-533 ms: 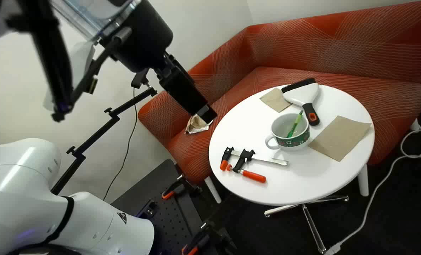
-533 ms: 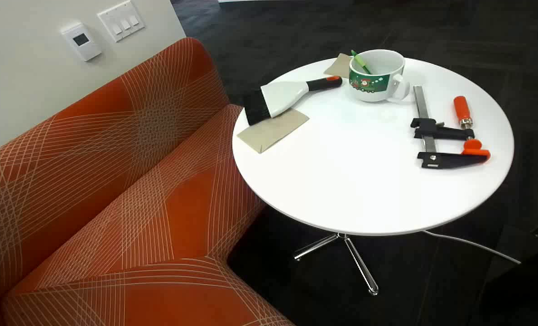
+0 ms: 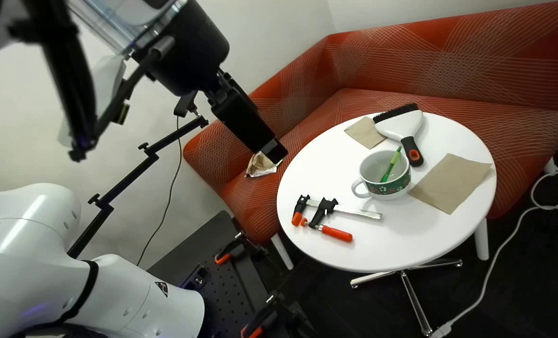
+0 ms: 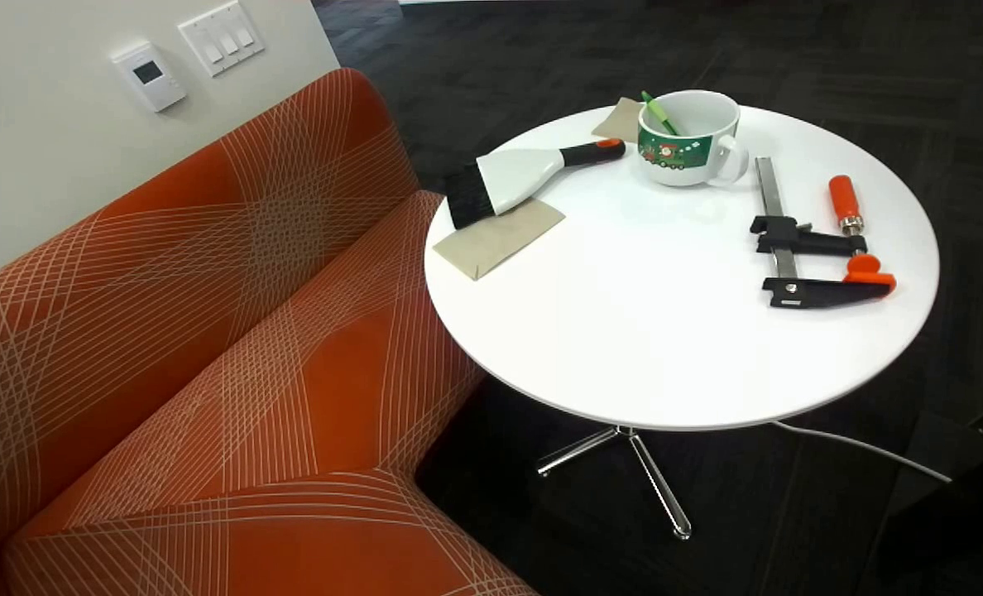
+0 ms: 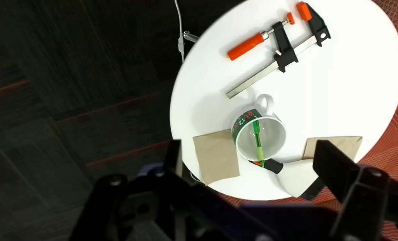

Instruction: Remove the pen from the mug and put it on the table

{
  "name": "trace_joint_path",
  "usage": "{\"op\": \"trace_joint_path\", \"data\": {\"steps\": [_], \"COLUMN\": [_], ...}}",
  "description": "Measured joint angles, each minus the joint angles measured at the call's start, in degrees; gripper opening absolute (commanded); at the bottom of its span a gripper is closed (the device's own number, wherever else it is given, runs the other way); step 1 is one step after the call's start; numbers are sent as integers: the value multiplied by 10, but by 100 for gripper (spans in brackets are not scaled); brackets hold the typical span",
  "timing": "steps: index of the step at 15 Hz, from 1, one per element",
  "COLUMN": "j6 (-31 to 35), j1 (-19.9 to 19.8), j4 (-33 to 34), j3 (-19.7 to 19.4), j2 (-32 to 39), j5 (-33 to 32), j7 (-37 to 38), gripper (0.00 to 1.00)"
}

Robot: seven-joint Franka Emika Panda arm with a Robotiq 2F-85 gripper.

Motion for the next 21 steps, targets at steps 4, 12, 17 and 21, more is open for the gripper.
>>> {"op": "trace_joint_path", "data": {"steps": [4,12,17,21], "j6": [15,192,282,361], "j1": [7,46,49,50], "j4": [0,11,57,103], "j3": [18,102,131,135], "j2": [14,172,316,425], "j5": [1,1,1,-4], "j7": [0,52,111,142], "gripper": [100,100,100,100]}}
